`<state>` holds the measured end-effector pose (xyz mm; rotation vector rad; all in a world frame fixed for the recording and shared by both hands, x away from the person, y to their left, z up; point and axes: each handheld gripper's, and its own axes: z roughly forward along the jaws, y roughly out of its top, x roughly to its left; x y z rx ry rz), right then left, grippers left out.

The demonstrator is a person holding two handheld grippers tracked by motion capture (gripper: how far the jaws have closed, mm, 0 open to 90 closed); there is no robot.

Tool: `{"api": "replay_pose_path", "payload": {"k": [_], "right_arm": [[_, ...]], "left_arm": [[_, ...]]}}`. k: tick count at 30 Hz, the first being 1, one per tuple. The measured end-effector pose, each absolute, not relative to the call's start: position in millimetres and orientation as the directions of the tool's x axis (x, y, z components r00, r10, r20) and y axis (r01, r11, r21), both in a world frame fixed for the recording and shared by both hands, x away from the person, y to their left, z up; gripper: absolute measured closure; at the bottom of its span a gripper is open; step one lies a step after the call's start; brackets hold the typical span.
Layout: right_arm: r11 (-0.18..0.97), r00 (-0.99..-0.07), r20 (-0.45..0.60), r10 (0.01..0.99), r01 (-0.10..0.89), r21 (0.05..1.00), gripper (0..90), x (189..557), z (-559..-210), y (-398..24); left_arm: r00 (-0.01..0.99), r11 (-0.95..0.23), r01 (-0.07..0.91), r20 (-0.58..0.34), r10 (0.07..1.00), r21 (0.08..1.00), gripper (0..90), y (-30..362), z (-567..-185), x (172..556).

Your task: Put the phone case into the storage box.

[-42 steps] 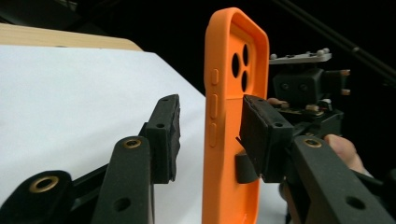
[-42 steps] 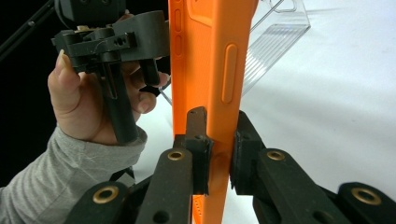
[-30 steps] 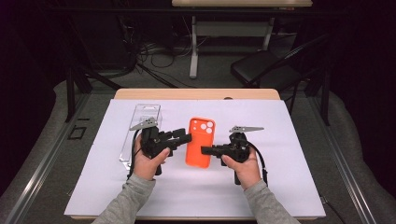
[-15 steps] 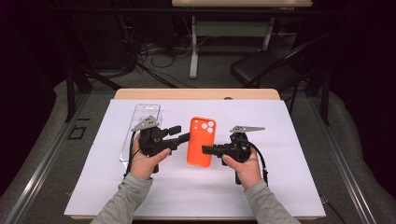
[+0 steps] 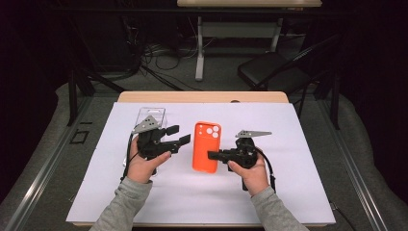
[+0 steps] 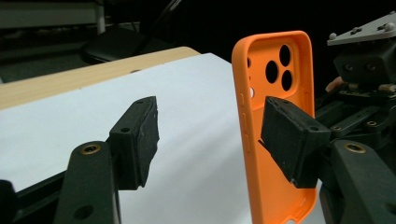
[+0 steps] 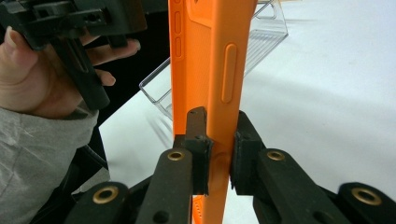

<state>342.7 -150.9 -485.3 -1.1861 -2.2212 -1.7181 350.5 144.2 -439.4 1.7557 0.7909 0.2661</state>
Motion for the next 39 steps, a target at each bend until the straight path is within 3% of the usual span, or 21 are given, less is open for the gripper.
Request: {"api": "replay_pose_path", "payload": {"k": [22, 39], "right_arm": [[0.100, -0.709, 0.463, 0.532, 0.596, 0.797, 80.5, 338, -485, -144], [0.147, -0.725, 0.415, 0.550, 0.573, 0.806, 80.5, 334, -488, -136]], "left_arm": [[0.743, -0.303, 0.261, 0.010, 0.669, 0.917, 34.3, 141, -420, 337], [0.765, -0.429, 0.192, 0.140, 0.629, 0.883, 35.8, 130, -419, 330]]}}
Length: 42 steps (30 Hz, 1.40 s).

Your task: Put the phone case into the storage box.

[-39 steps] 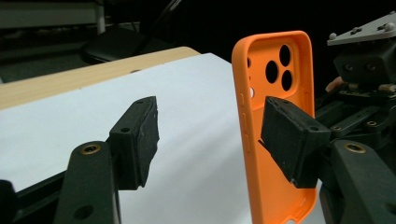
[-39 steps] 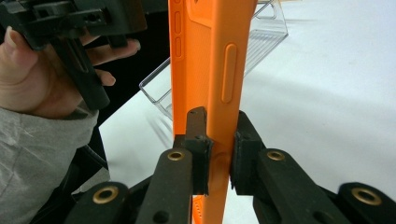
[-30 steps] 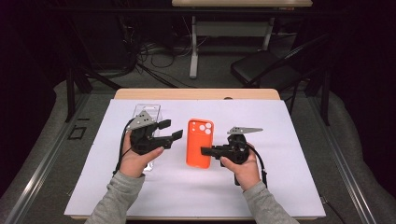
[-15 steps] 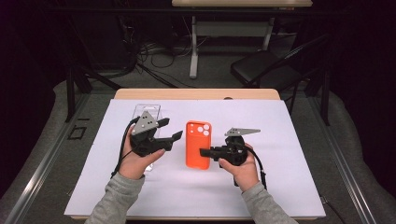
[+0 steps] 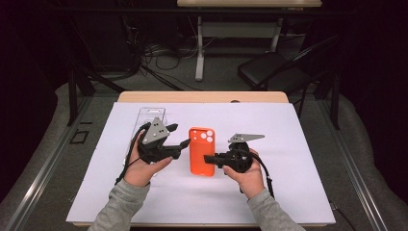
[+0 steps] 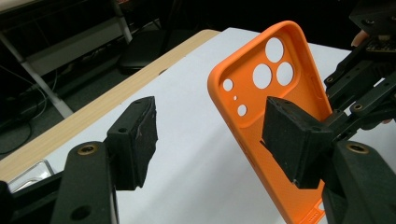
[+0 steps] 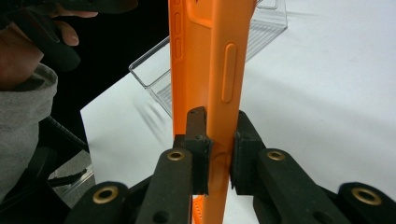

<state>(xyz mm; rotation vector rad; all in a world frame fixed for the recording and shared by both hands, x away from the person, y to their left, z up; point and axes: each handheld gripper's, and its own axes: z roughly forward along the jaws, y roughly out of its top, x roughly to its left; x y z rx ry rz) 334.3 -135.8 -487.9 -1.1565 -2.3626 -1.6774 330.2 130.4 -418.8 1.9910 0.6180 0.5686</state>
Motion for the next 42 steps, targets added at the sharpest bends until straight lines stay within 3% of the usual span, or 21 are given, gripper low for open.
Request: {"api": "replay_pose_path", "payload": {"k": [16, 25, 42], "right_arm": [[0.176, -0.737, 0.389, 0.553, 0.559, 0.810, 80.4, 332, -489, -131], [0.190, -0.741, 0.374, 0.558, 0.553, 0.811, 80.4, 331, -490, -129], [0.226, -0.749, 0.348, 0.563, 0.545, 0.807, 80.4, 328, -491, -123]], "left_arm": [[0.765, -0.508, 0.124, 0.244, 0.596, 0.852, 42.3, 124, -417, 325], [0.773, -0.517, 0.123, 0.245, 0.586, 0.847, 52.2, 122, -418, 325], [0.765, -0.575, 0.104, 0.304, 0.567, 0.811, 60.6, 118, -421, 325]]}}
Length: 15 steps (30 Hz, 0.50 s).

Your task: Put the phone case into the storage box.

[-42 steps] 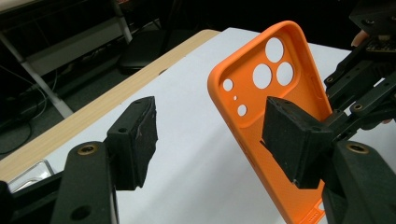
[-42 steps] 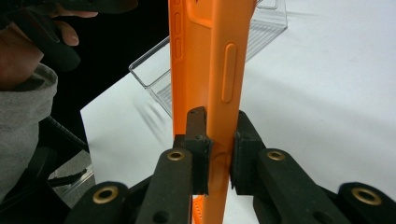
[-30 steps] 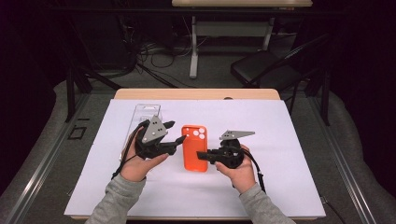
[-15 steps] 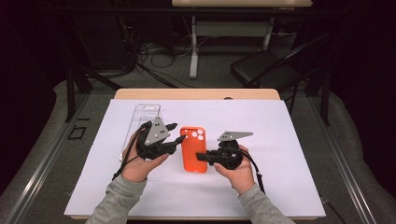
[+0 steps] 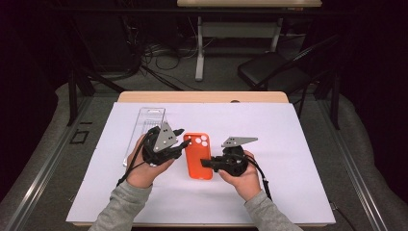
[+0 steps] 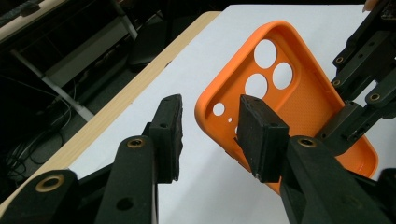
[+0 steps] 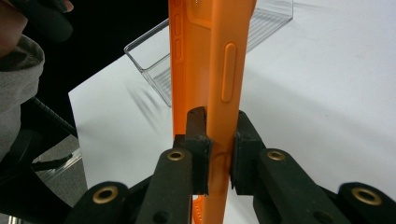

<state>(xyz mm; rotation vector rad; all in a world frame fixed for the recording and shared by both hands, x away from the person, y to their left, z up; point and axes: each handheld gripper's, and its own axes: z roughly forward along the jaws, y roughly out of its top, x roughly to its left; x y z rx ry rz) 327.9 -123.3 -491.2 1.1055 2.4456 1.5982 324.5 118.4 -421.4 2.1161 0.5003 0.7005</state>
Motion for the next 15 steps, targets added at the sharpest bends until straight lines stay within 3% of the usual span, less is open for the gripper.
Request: {"api": "replay_pose_path", "payload": {"k": [15], "right_arm": [[0.249, -0.760, 0.337, 0.555, 0.539, 0.805, 80.4, 326.5, -494.0, -118.5]], "left_arm": [[0.764, -0.610, 0.093, 0.337, 0.551, 0.787, 67.6, 117.6, -424.1, 326.2]]}}
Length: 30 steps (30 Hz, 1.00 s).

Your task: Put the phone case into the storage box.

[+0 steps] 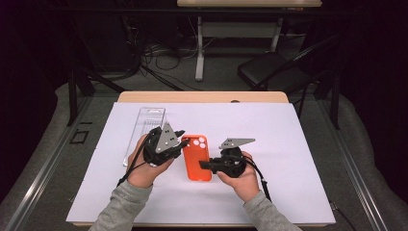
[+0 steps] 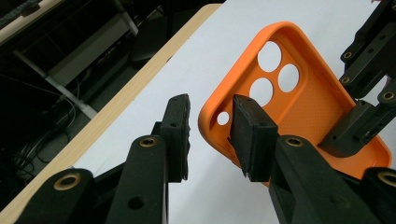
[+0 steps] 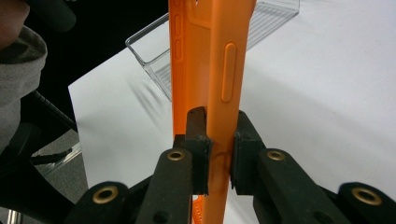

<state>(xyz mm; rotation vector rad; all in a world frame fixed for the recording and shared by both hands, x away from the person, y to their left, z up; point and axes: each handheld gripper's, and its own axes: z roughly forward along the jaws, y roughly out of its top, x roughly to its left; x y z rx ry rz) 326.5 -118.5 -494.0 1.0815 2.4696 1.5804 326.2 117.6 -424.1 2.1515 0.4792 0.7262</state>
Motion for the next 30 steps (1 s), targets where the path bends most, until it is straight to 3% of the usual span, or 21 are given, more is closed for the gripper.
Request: {"api": "replay_pose_path", "payload": {"k": [30], "right_arm": [[0.258, -0.765, 0.335, 0.550, 0.538, 0.803, 80.4, 326.0, -494.7, -117.2]], "left_arm": [[0.761, -0.648, 0.068, 0.380, 0.525, 0.759, 80.6, 117.3, -423.0, 324.4]]}}
